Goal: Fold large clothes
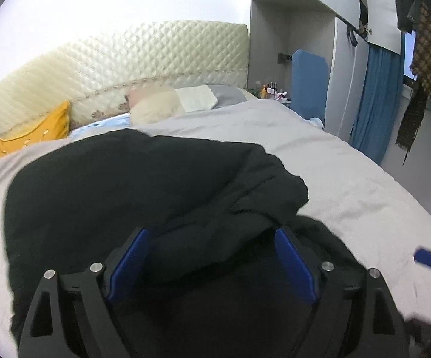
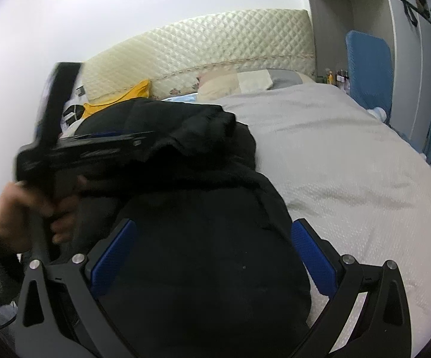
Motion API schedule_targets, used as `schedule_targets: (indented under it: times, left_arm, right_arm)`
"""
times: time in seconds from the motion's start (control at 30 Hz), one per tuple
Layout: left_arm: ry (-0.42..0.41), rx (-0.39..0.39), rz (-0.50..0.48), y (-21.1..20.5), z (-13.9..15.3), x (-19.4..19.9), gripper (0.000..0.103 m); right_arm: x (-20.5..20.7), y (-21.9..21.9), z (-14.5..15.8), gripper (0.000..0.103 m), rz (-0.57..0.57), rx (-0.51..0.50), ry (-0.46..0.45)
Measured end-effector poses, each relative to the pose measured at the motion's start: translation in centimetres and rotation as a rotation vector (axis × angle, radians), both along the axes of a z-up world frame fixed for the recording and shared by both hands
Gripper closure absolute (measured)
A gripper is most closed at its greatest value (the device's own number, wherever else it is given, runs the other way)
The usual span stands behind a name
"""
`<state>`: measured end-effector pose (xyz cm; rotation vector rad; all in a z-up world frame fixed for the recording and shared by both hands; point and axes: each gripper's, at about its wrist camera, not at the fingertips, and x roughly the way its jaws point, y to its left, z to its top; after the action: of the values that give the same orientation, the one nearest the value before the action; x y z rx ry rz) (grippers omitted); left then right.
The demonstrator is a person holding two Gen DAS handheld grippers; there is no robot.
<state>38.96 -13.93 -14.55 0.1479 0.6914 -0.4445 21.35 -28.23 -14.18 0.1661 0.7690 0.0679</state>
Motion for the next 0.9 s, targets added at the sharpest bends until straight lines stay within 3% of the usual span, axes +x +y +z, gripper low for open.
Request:
schedule_targets:
  times: [0.13, 0.2, 0.37, 0.43, 0.57, 0.7, 0.8, 0.9]
  left_arm:
    - [-0.031, -0.023, 0.071, 4.9, 2.1, -1.0, 0.017]
    - [-0.048, -0.019, 0.119, 7.0, 3.1, -0.2, 0.017]
    - [-0.027, -0.072, 0.230, 11.4, 4.1, 4.0, 0.017]
    - [-0.032, -0.086, 0.244, 12.5, 3.7, 6.1, 0.017]
    - [-0.001, -0.105, 0.293, 14.1, 1.4, 10.2, 0.017]
    - [0.015, -0.096, 0.296, 14.7, -1.4, 12.9, 0.017]
    - [-0.019, -0.048, 0.282, 14.0, -2.9, 13.7, 0.017]
    - [-0.024, -0.066, 0.273, 14.1, -4.3, 14.7, 0.016]
  right_arm:
    - [0.3, 1.4, 2.3, 0.000, 0.039, 0.062, -0.047]
    - [1.8, 2.5, 3.6, 0.000, 0.089, 0.045, -0.075]
    - [9.5, 4.0, 4.5, 0.000, 0.118, 0.022, -0.142]
    - [12.8, 4.5, 3.7, 0.003, 0.111, 0.021, -0.148]
    - [18.6, 5.6, 0.5, 0.024, 0.090, -0.006, -0.099]
    - [23.2, 6.3, -3.2, 0.024, 0.086, -0.017, -0.045]
    - [24.6, 7.8, -5.4, 0.024, 0.115, -0.105, -0.068]
    - [25.5, 8.0, -6.7, 0.023, 0.122, -0.129, -0.087]
